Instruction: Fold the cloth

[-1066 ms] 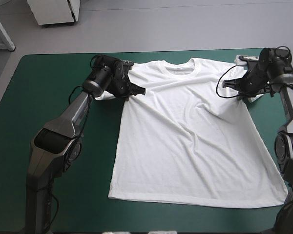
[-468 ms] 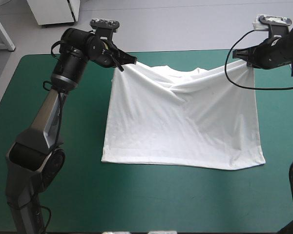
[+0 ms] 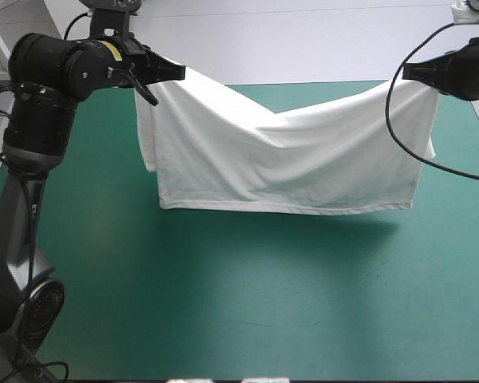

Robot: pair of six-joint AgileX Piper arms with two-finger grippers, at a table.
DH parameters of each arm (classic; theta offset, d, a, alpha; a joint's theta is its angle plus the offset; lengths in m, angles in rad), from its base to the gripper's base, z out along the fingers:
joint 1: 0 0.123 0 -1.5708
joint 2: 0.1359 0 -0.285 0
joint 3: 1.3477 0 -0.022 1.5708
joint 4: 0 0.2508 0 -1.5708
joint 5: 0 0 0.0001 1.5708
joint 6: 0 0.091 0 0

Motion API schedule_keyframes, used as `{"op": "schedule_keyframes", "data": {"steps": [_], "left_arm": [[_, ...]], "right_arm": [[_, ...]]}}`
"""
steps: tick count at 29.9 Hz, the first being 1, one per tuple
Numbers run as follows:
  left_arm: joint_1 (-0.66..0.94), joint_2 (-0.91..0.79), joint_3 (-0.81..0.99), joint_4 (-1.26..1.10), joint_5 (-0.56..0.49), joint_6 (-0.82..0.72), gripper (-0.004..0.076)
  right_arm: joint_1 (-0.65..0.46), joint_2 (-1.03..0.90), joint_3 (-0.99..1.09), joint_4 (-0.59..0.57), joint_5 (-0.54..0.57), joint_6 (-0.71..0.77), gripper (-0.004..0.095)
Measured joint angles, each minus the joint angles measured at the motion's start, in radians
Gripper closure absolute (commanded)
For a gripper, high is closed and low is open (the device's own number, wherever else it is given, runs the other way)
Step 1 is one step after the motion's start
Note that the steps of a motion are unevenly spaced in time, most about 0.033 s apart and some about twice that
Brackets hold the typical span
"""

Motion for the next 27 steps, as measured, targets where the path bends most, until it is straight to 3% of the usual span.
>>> {"op": "schedule_keyframes", "data": {"steps": [8, 15, 21, 27], "left_arm": [[0.0, -0.083, -0.007, 0.047, 0.0, 0.014, 0.0733], [0.0, -0.009, -0.007, 0.107, -0.004, 0.014, 0.0733], [0.0, 0.084, -0.006, 0.204, -0.135, -0.02, 0.0733], [0.0, 0.139, -0.023, 0.238, -0.288, -0.033, 0.0733]], "right_arm": [[0.0, -0.039, -0.042, 0.0, -0.011, -0.007, 0.0925], [0.0, 0.041, -0.042, 0.003, -0.106, -0.021, 0.0925], [0.0, 0.174, -0.058, 0.03, -0.267, -0.079, 0.0925], [0.0, 0.301, -0.195, 0.045, -0.33, -0.093, 0.0925]]}}
